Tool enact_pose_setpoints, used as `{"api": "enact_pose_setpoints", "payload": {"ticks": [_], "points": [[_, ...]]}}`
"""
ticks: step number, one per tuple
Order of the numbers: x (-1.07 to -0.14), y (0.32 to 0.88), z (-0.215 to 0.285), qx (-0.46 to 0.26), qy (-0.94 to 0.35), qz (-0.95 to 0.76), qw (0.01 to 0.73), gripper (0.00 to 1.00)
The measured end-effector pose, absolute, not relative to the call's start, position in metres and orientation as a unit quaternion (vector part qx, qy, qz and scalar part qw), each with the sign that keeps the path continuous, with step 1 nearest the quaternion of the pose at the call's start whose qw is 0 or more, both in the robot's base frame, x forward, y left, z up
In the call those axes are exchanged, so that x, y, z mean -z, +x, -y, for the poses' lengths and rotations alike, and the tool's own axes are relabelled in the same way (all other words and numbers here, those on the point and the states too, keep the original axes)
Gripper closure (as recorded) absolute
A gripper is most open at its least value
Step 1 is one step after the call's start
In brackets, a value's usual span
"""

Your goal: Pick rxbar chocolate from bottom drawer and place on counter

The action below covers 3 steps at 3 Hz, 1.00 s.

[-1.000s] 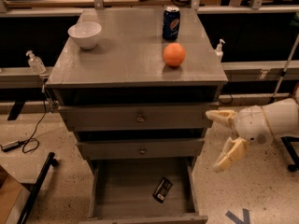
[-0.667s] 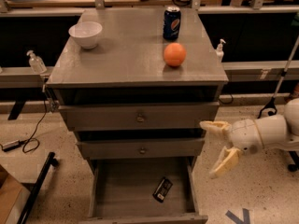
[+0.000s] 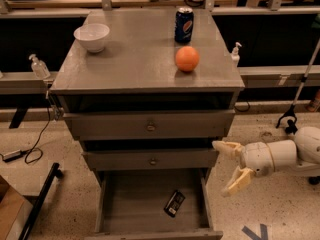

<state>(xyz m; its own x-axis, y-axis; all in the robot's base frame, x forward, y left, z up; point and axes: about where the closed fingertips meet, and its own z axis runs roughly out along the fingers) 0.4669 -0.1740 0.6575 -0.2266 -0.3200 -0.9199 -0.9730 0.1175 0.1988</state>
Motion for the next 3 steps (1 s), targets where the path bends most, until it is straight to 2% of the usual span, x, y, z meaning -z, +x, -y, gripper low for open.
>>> {"api": "enact_pose_setpoints", "payload": {"ticks": [1,3], "points": [[-0.649,0.466,0.172,-0.426,-0.495,-0.663,0.366,0.00],[-0.579,0.512,0.142,-0.416,-0.513,-0.649,0.377,0.00]]}}
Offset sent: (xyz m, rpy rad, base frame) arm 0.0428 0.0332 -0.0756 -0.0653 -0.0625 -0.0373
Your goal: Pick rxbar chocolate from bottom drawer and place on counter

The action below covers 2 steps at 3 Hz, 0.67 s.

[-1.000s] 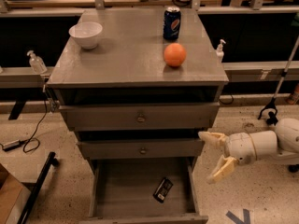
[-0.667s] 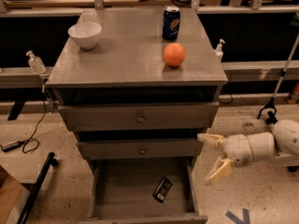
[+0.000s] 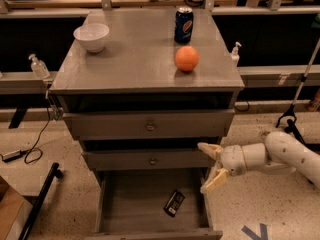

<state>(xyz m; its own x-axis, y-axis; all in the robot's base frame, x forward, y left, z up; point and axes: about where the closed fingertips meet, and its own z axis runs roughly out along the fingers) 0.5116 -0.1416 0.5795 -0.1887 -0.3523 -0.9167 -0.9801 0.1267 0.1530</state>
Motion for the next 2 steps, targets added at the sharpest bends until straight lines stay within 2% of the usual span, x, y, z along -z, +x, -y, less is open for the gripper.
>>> {"api": "enact_pose_setpoints", "payload": {"ticks": [2], "points": [[-0.511,0.539,0.136,-0.426,-0.483,-0.665,0.378,0.00]]}}
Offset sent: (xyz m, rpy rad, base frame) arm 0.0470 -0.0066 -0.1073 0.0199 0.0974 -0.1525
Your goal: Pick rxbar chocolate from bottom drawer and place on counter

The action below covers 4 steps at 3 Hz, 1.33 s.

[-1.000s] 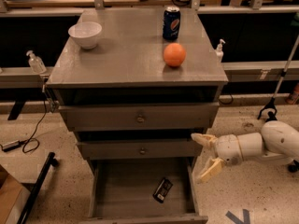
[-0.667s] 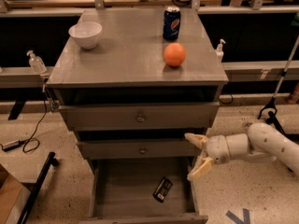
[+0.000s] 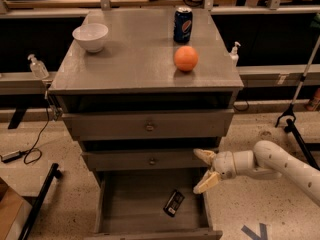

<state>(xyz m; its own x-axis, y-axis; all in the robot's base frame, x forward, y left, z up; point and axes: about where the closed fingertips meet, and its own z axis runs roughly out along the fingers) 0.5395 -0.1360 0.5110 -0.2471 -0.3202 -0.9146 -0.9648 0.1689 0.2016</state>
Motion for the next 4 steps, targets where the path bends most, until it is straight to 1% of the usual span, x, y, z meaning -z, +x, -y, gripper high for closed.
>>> {"api": "enact_pose_setpoints", "payload": {"ticks": [1,2,3,4], "points": [[-0.519,0.535,0.134,-0.422,-0.494,-0.661,0.375,0.00],[-0.487,0.519,0.137,-0.392,-0.496,-0.676,0.379,0.00],[-0.459,0.516,0.135,-0.362,-0.511,-0.686,0.370,0.00],[-0.424,0.517,0.132,-0.329,-0.519,-0.709,0.346,0.00]]}}
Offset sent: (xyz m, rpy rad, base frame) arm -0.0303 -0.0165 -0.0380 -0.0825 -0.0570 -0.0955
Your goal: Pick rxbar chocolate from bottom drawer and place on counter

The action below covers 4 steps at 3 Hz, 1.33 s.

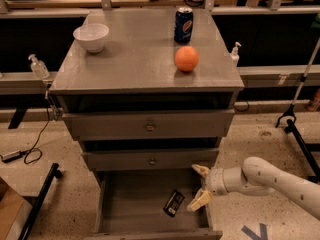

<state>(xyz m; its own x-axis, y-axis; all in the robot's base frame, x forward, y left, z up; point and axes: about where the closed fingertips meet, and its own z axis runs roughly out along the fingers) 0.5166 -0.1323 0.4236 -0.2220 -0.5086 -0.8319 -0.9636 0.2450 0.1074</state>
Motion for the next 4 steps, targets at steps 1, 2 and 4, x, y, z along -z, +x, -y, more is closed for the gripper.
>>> {"api": "enact_pose_setpoints", "payload": {"ticks": [1,2,4], "points": [[-0.385,0.524,0.133,-0.308,-0.498,-0.740,0.331,0.00],[-0.378,0.527,0.133,-0.302,-0.493,-0.746,0.330,0.00],[-0.334,0.529,0.123,-0.289,-0.459,-0.760,0.358,0.00]]}}
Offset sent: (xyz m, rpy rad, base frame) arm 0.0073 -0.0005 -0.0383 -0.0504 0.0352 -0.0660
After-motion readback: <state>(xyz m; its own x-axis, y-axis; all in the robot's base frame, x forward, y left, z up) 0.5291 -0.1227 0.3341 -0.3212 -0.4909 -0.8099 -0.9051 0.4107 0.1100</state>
